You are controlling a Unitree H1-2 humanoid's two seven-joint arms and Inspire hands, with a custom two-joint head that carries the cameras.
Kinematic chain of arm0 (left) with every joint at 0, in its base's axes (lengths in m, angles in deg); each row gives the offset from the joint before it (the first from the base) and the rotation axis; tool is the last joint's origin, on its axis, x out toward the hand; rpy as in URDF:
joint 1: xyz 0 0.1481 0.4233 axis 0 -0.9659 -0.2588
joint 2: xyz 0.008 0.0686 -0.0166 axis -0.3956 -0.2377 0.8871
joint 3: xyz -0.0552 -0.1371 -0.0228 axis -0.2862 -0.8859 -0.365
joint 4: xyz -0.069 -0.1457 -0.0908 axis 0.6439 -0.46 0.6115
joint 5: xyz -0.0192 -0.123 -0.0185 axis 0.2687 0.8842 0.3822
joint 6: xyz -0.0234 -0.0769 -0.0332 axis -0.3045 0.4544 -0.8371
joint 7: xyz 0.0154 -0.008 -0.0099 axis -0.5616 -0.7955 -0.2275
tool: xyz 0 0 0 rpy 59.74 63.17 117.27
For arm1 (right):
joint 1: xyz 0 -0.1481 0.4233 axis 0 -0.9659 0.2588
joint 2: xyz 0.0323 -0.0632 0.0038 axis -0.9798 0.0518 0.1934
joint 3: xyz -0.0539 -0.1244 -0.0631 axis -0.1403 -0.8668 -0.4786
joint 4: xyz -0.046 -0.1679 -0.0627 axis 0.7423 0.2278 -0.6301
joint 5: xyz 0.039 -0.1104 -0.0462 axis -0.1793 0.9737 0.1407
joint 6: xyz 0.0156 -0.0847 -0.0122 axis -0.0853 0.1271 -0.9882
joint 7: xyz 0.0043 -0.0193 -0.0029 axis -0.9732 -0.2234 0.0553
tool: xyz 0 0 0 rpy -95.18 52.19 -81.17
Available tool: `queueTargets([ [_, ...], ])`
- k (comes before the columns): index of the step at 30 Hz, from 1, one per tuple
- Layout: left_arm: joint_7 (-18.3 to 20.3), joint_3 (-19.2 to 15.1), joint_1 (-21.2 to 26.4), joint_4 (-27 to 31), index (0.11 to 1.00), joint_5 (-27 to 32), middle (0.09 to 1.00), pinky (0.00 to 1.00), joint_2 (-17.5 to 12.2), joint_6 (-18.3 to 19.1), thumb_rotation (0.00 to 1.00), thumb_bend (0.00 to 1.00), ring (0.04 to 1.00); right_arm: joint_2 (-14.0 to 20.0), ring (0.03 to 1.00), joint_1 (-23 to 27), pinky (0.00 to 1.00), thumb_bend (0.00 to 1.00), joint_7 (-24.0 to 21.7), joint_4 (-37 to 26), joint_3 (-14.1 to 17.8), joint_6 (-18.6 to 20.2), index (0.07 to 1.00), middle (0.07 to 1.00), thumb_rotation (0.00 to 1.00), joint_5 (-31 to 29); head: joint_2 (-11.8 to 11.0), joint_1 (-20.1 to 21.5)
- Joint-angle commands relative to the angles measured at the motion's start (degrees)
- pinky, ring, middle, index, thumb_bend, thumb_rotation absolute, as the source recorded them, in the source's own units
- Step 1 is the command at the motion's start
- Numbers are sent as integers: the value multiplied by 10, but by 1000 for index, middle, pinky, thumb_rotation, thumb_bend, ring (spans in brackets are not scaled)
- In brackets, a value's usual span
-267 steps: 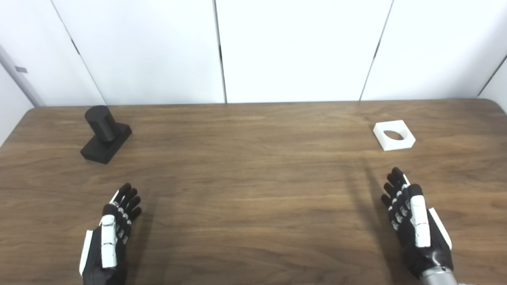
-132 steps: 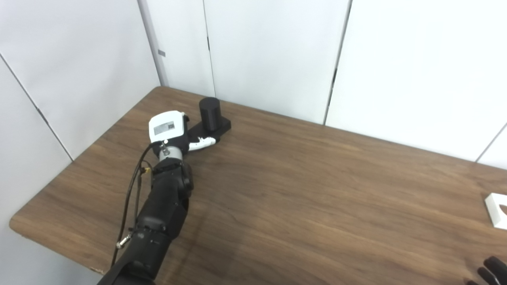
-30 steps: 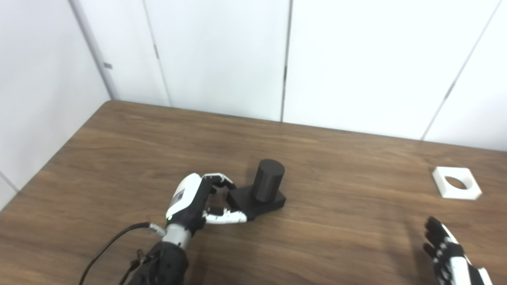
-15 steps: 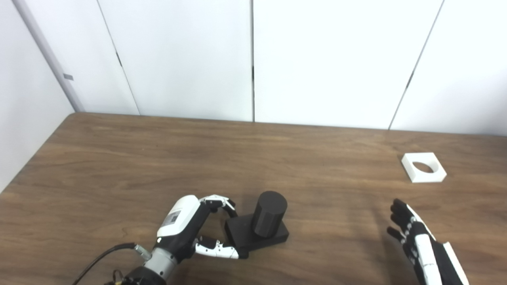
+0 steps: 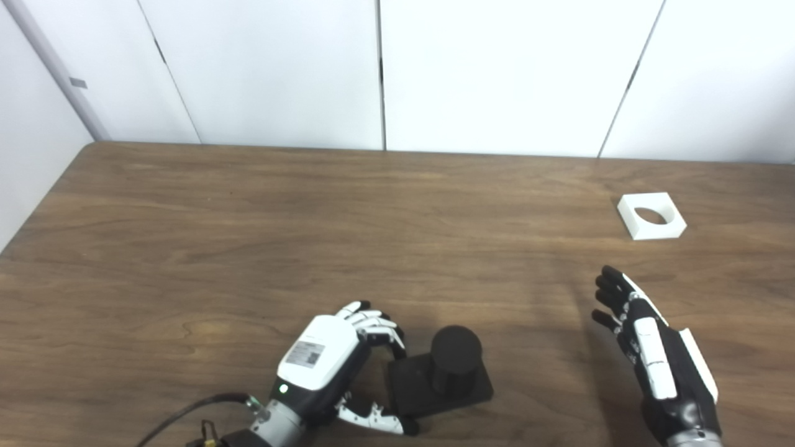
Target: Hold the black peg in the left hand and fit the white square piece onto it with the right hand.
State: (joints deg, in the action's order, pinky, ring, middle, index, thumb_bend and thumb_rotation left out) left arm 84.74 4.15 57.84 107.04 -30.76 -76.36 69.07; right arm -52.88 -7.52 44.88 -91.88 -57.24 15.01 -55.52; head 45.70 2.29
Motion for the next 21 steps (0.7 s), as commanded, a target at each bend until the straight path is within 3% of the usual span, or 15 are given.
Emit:
queueTargets([
  [1, -1, 16, -11, -34, 488, -61, 699, 904, -6, -8, 50, 519, 773, -19, 910, 5, 864, 569, 2, -22, -1, -10, 887, 900, 960, 2, 1, 1],
  [8, -52, 13, -2, -62, 486, -101, 680, 868, -4, -16, 48, 520, 746, -19, 911, 6, 869, 581, 2, -19, 0, -11, 886, 902, 963, 1, 1, 5],
  [15, -47, 3, 3, -62, 487, -93, 687, 856, -9, -16, 47, 520, 755, -19, 914, 3, 872, 589, 4, -21, -1, -10, 884, 901, 960, 2, 1, 22],
  [21, -38, -10, 2, -64, 488, -66, 690, 827, -13, -17, 46, 519, 756, -11, 919, 8, 900, 550, 2, -35, -3, 5, 883, 903, 874, 8, -1, 56],
])
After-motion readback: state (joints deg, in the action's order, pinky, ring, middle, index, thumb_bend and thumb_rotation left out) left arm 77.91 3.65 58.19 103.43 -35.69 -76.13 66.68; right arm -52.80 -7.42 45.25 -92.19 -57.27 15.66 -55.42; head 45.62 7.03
